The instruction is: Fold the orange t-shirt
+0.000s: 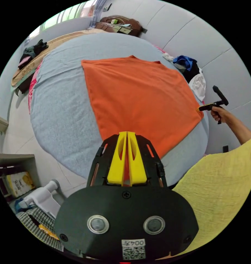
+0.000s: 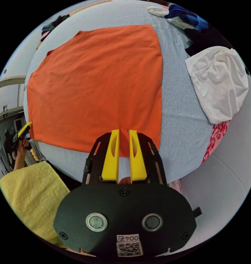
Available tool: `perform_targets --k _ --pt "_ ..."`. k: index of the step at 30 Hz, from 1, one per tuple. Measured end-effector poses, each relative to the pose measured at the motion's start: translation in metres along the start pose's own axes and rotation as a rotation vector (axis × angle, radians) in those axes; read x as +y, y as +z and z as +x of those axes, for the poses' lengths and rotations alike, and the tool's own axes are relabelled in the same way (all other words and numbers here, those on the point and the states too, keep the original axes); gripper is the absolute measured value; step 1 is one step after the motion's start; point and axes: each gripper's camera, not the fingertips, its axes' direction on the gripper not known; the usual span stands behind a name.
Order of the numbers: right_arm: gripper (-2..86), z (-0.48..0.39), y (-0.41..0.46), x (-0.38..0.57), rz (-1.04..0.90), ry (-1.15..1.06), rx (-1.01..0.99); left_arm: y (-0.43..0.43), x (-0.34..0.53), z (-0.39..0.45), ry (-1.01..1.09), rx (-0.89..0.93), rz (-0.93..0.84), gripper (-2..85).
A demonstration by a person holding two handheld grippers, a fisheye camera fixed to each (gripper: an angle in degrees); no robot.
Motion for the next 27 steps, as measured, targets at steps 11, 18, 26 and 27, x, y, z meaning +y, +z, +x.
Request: perform_targets --k 11,18,26,27 --pt "9.4 0.016 -0.131 -0.001 0.425 -0.321 -0.181 0.075 -0.017 0.118 0.009 -0.039 0.004 0.2" --pt "8.1 -0.039 -0.173 -0.090 0.452 -0.535 -0.015 0.137 -0.002 0.136 -0.025 -0.093 -0.024 0.2" --pt "6.5 -0.075 -0.173 -0.116 0.349 -0.668 0.049 0.175 0.011 0.128 -0.078 -0.069 -0.012 0.2" --pt "6.2 -0.073 -0.172 -0.119 0.337 -0.651 0.064 0.181 0.013 0.127 -0.079 -0.067 -0.007 0.1"
